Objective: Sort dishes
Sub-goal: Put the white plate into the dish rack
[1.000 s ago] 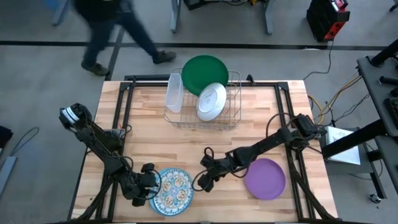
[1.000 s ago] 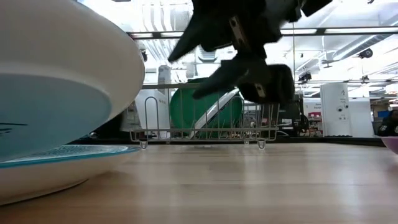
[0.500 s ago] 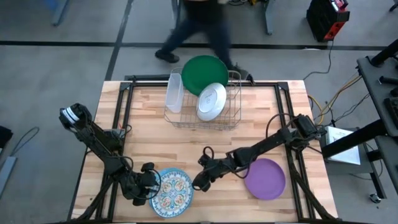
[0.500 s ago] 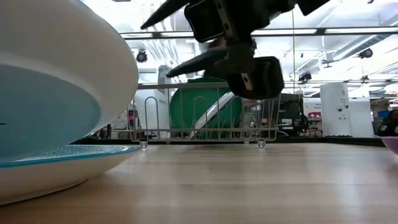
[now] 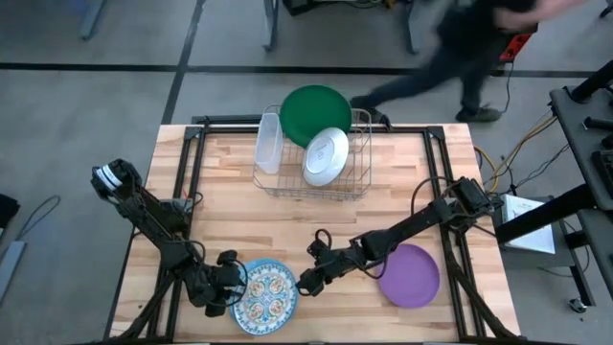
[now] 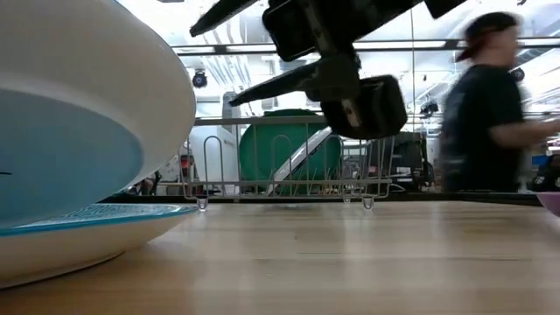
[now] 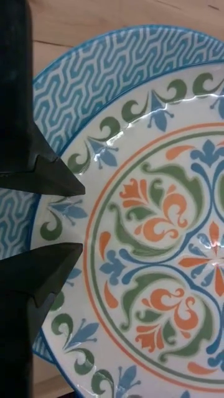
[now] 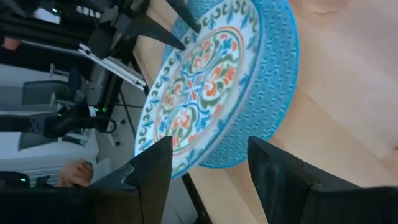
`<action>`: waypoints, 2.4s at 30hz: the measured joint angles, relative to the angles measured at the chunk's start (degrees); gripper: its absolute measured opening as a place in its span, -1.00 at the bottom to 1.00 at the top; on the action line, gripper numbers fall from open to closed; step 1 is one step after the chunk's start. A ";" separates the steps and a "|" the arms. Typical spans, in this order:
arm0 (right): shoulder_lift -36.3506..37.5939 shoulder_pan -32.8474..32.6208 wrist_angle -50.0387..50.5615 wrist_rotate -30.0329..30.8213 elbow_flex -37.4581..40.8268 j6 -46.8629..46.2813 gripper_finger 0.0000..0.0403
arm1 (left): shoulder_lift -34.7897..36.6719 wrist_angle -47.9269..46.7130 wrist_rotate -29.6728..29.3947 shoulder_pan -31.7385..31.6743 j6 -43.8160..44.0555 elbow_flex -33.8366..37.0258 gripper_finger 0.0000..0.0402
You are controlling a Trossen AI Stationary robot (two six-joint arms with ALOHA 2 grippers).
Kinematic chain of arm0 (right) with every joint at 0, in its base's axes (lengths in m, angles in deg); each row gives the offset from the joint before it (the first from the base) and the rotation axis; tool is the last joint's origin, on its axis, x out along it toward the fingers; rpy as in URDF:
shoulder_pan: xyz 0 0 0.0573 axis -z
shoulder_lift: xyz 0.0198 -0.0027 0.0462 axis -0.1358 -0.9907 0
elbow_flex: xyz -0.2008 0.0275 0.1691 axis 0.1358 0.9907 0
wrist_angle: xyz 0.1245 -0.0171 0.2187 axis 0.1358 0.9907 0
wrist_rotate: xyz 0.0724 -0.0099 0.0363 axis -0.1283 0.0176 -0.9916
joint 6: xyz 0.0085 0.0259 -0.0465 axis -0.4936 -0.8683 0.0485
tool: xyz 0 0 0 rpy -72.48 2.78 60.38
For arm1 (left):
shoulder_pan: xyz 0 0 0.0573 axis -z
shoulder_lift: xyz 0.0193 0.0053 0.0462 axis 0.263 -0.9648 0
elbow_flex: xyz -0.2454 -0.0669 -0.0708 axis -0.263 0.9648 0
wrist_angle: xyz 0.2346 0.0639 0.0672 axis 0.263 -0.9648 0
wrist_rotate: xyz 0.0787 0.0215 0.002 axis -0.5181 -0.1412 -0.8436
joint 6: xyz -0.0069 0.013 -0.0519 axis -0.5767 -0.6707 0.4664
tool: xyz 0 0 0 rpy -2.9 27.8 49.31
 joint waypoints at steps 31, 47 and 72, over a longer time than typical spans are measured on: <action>-17.80 1.84 -15.00 -8.74 -10.22 0.68 -0.14 | 0.01 1.43 -1.39 0.00 0.35 -0.16 -0.37; -17.73 3.07 -11.93 -9.15 -10.01 4.50 -0.95 | 5.71 1.30 -2.23 0.02 -1.33 -1.31 -0.37; 2.72 8.73 16.57 -9.83 -9.55 27.72 -0.96 | 22.11 -10.40 -5.43 0.57 -11.37 -0.87 -0.37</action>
